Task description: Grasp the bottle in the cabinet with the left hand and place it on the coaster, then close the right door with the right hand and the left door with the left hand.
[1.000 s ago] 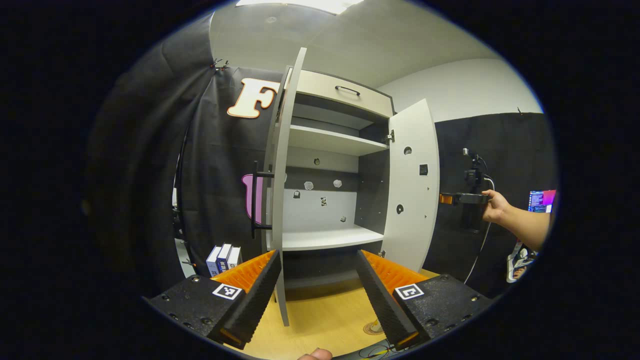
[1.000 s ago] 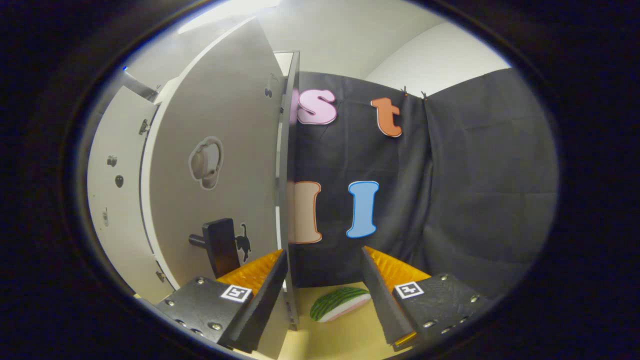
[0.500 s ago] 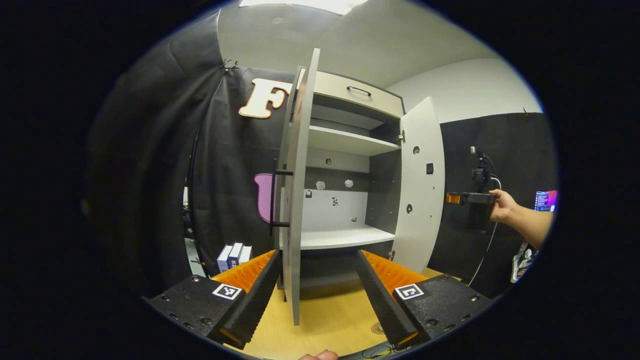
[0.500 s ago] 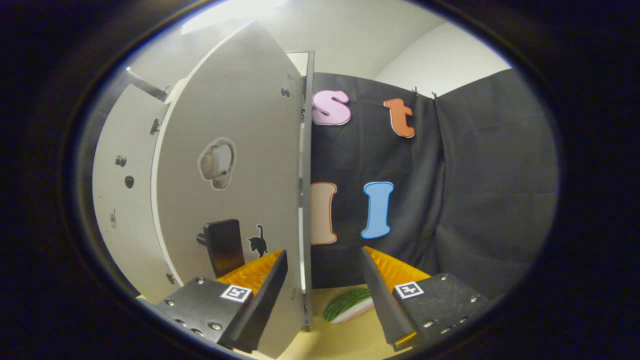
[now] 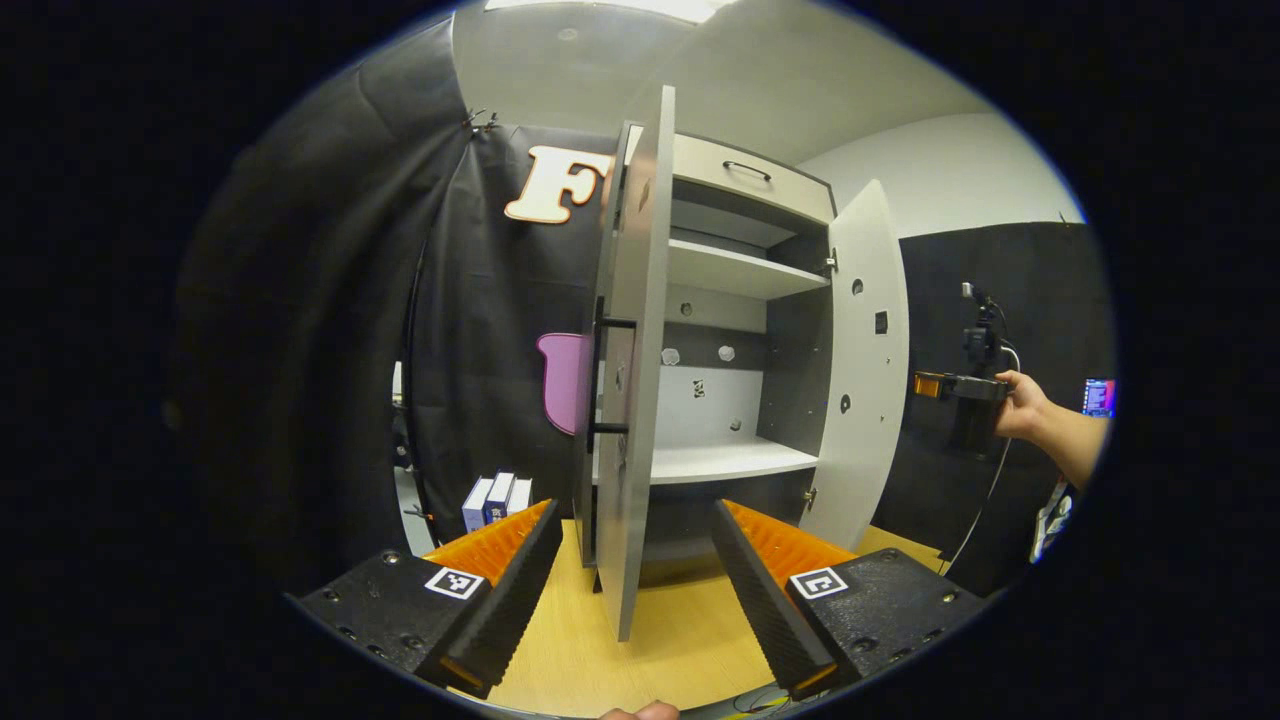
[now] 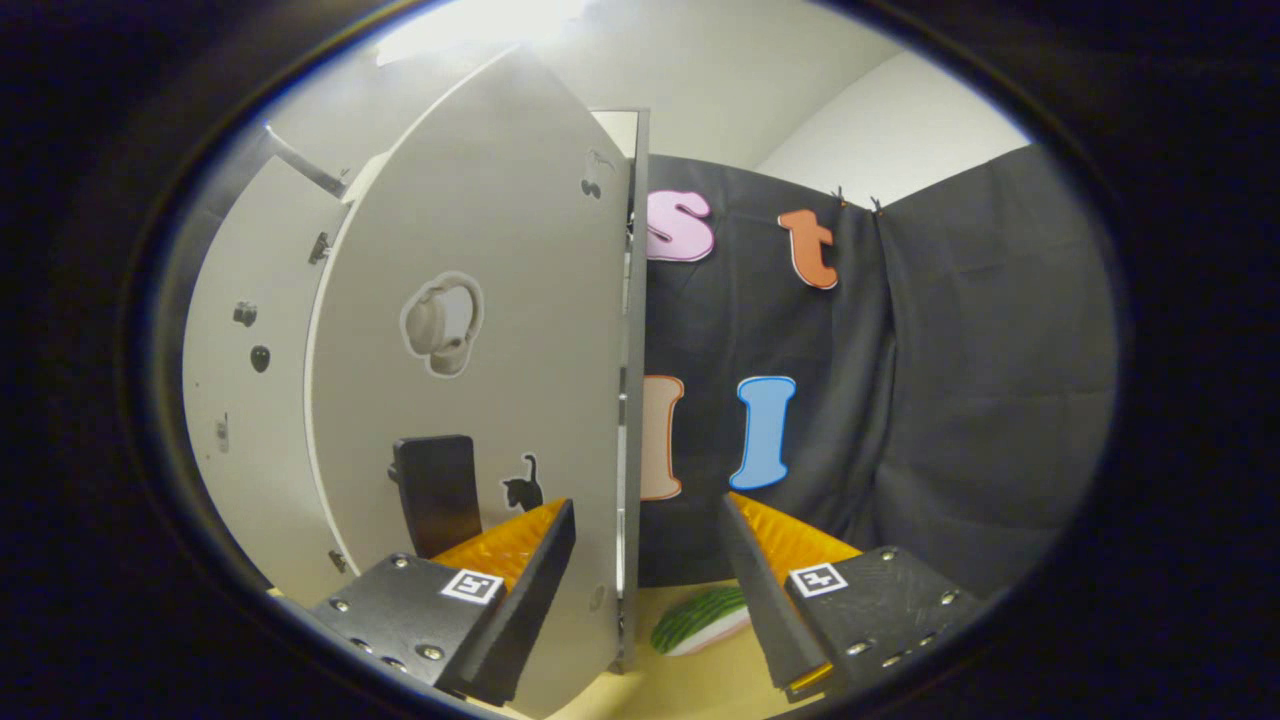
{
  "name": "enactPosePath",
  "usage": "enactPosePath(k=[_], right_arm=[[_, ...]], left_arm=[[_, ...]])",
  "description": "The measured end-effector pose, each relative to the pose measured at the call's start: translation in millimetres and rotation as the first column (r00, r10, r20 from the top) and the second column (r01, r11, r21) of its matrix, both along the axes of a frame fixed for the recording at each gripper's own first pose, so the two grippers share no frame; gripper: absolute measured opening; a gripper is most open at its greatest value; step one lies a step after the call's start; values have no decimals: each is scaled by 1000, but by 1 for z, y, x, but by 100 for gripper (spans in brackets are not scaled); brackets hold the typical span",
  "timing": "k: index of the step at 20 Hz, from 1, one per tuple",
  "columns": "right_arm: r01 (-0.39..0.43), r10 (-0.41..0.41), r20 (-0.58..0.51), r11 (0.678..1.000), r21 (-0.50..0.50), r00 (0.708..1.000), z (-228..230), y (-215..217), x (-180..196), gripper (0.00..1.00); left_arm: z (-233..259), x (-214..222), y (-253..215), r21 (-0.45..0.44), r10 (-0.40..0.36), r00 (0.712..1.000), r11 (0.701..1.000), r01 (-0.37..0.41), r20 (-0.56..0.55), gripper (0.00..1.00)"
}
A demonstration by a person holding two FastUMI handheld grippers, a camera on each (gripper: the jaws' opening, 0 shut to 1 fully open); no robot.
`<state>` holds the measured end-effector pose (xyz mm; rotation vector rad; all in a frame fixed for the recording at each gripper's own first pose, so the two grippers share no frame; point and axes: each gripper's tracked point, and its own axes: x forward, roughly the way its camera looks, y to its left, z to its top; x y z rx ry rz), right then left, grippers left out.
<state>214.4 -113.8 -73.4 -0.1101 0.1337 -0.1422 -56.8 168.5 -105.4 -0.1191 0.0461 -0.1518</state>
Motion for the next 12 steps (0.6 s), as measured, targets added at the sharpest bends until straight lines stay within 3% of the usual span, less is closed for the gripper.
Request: enactPosePath(k=[4,8,12], right_arm=[[-39,39,-41,999,6,998,-17,23,8,85],[-83,88,-117,996,43,989,-42,53,13,89],[-144,150,-114,988,61,982,-44,86,15,92]], left_arm=[[-1,7,18,0,38,999,999,-38,-11,96],[1,14,41,20,87,996,996,-87,-4,96],[2,27,68,24,151,989,988,-150,-6,96]])
